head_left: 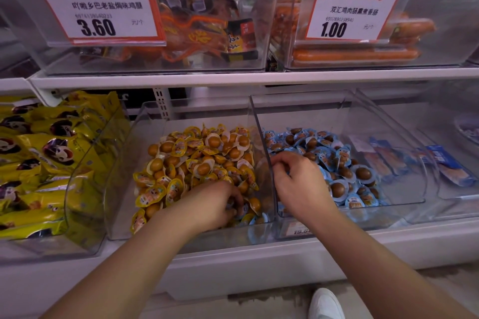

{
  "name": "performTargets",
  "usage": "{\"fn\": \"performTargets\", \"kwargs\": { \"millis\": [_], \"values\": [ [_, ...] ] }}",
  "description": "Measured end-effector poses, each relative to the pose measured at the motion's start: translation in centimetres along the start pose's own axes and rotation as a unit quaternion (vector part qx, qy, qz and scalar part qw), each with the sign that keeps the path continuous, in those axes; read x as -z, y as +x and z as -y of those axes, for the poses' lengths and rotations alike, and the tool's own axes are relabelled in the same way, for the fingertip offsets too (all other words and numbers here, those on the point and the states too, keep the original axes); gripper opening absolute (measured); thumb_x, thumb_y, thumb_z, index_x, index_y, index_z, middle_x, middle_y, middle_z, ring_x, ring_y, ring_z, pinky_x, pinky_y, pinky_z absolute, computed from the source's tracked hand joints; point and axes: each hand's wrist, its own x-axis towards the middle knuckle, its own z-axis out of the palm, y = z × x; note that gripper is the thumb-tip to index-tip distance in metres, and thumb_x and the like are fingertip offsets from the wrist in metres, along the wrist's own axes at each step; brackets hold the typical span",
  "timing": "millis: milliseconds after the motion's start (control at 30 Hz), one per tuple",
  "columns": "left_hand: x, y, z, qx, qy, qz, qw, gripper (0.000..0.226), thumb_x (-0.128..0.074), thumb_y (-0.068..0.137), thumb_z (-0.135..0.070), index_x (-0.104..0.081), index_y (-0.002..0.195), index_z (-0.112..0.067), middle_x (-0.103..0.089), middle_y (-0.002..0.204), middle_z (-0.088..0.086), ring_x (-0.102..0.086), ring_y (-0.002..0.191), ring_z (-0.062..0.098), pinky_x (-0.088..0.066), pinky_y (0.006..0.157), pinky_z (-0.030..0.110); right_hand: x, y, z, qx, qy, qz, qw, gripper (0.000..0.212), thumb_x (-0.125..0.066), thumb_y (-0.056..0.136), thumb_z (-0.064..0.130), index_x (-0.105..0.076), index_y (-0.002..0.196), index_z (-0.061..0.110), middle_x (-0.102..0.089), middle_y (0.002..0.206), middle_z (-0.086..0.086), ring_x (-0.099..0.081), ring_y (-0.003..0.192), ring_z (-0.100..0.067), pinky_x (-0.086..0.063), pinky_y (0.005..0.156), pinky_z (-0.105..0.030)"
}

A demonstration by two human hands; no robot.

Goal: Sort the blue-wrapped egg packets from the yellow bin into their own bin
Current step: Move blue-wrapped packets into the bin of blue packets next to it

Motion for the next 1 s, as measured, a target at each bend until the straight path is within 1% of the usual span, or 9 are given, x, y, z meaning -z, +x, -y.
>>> {"fn": "performTargets", "kwargs": {
  "millis": [133, 267, 400, 567, 667, 800, 867, 933, 1000],
  "values": [
    [0.3, 0.1, -0.1, -0.032, 0.037, 0.045, 0.998, 0.014, -0.069, 0.082, -0.046, -0.059, 0.091, -0.041, -0.061, 0.097, -0.011, -0.059, 0.084, 0.012, -0.051, 0.067, 0.027, 0.1, -0.2, 0.1, 0.000, 0.003, 0.001, 1.000, 0.026, -0.047, 0.097, 0.016, -0.072, 0.102, 0.017, -0.068, 0.077, 0.002, -0.055, 0.059, -0.007, -0.032, 0.049, -0.020],
    [0.1, 0.3, -0.1, -0.045, 0.060, 0.066, 0.995, 0.030, -0.069, 0.084, -0.045, -0.062, 0.112, -0.038, -0.060, 0.107, -0.006, -0.059, 0.089, 0.017, -0.049, 0.068, 0.027, 0.2, -0.3, 0.3, 0.001, 0.004, 0.000, 1.000, 0.026, -0.046, 0.098, 0.015, -0.072, 0.102, 0.015, -0.068, 0.076, 0.001, -0.053, 0.059, -0.007, -0.033, 0.050, -0.021],
    [0.0, 0.3, 0.0, -0.040, -0.020, 0.057, 0.997, 0.024, -0.074, 0.081, -0.033, -0.069, 0.104, -0.035, -0.060, 0.092, -0.017, -0.059, 0.086, 0.009, -0.045, 0.064, 0.018, 0.2, -0.2, 0.4, 0.000, 0.000, 0.000, 1.000, 0.026, -0.046, 0.097, 0.015, -0.072, 0.102, 0.016, -0.068, 0.077, 0.002, -0.055, 0.061, -0.007, -0.034, 0.051, -0.020],
    [1.0, -0.4, 0.0, 0.012, -0.181, -0.033, 0.983, 0.022, -0.080, 0.079, -0.030, -0.072, 0.100, -0.032, -0.067, 0.096, -0.015, -0.062, 0.090, 0.005, -0.052, 0.080, 0.025, 0.2, -0.1, 0.3, -0.004, 0.011, -0.002, 1.000, 0.024, -0.050, 0.095, 0.014, -0.074, 0.099, 0.019, -0.066, 0.075, 0.009, -0.055, 0.060, 0.000, -0.032, 0.048, -0.010],
    [2.7, -1.2, 0.0, 0.035, -0.310, -0.137, 0.940, 0.019, -0.080, 0.081, -0.021, -0.073, 0.092, -0.034, -0.072, 0.092, -0.013, -0.065, 0.088, 0.004, -0.049, 0.077, 0.021, 0.4, -0.2, 0.4, 0.004, 0.037, -0.036, 0.999, 0.021, -0.055, 0.093, 0.011, -0.073, 0.101, 0.020, -0.069, 0.091, 0.008, -0.061, 0.076, -0.001, -0.045, 0.063, -0.016],
    [5.4, -2.9, -1.3, 0.030, -0.519, -0.250, 0.817, 0.018, -0.075, 0.083, -0.018, -0.078, 0.099, -0.024, -0.076, 0.098, 0.001, -0.070, 0.093, 0.016, -0.053, 0.091, 0.035, 1.8, -0.8, 2.5, 0.087, 0.110, -0.182, 0.973, 0.024, -0.056, 0.091, 0.006, -0.068, 0.097, 0.026, -0.063, 0.098, 0.015, -0.060, 0.095, 0.003, -0.043, 0.079, -0.007],
    [6.4, -3.7, -2.4, 0.013, -0.586, -0.271, 0.763, 0.027, -0.074, 0.078, -0.025, -0.076, 0.104, -0.018, -0.076, 0.100, 0.006, -0.070, 0.095, 0.021, -0.052, 0.093, 0.041, 2.5, -1.3, 4.2, 0.066, 0.199, -0.196, 0.958, 0.027, -0.055, 0.092, 0.009, -0.068, 0.094, 0.033, -0.067, 0.095, 0.014, -0.064, 0.093, -0.001, -0.047, 0.078, -0.012],
    [7.1, -4.3, -3.5, -0.008, -0.578, -0.302, 0.758, 0.029, -0.074, 0.077, -0.028, -0.075, 0.105, -0.021, -0.076, 0.102, 0.003, -0.071, 0.100, 0.020, -0.053, 0.092, 0.035, 2.6, -1.9, 6.2, -0.038, 0.328, -0.129, 0.935, 0.026, -0.057, 0.095, 0.014, -0.071, 0.093, 0.036, -0.072, 0.094, 0.008, -0.069, 0.085, -0.006, -0.053, 0.068, -0.023],
    [7.2, -4.9, -4.6, -0.029, -0.497, -0.354, 0.792, 0.021, -0.076, 0.083, -0.024, -0.074, 0.102, -0.032, -0.077, 0.096, -0.005, -0.072, 0.093, 0.011, -0.054, 0.081, 0.020, 2.2, -2.7, 8.1, -0.173, 0.480, -0.004, 0.860, 0.015, -0.061, 0.094, 0.026, -0.075, 0.097, 0.031, -0.075, 0.098, -0.002, -0.072, 0.078, -0.018, -0.053, 0.058, -0.033]
  ]
}}
